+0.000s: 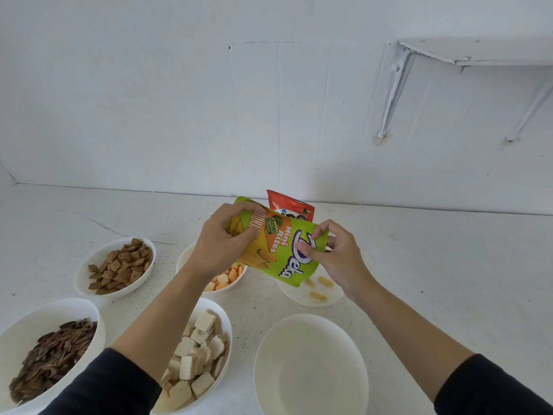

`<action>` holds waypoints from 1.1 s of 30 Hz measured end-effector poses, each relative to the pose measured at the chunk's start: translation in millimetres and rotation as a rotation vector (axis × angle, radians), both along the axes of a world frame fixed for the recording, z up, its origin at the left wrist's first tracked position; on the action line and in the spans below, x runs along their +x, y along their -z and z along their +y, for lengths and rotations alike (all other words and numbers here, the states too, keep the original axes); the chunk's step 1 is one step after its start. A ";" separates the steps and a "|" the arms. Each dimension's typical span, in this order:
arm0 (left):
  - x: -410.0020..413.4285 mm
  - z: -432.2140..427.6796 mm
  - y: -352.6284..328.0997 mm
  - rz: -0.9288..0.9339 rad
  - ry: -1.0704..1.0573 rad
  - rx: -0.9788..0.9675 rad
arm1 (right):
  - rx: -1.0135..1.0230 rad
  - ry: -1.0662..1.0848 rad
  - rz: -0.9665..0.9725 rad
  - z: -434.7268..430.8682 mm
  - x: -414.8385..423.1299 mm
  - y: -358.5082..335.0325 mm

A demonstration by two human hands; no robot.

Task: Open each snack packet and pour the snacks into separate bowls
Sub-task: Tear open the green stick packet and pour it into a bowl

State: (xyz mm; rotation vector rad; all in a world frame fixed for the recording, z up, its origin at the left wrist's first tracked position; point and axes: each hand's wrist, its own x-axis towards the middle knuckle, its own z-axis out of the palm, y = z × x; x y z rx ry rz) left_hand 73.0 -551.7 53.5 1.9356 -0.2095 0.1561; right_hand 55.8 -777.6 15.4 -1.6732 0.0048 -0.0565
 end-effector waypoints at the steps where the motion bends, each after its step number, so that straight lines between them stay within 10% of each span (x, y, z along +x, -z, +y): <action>1: 0.8 -1.3 -1.3 -0.006 0.007 0.008 | 0.007 0.002 0.003 -0.6 0.6 1.3; 33: 32.8 -13.3 -76.7 -0.179 0.162 0.136 | 0.314 0.066 -0.064 -10.1 19.2 -19.9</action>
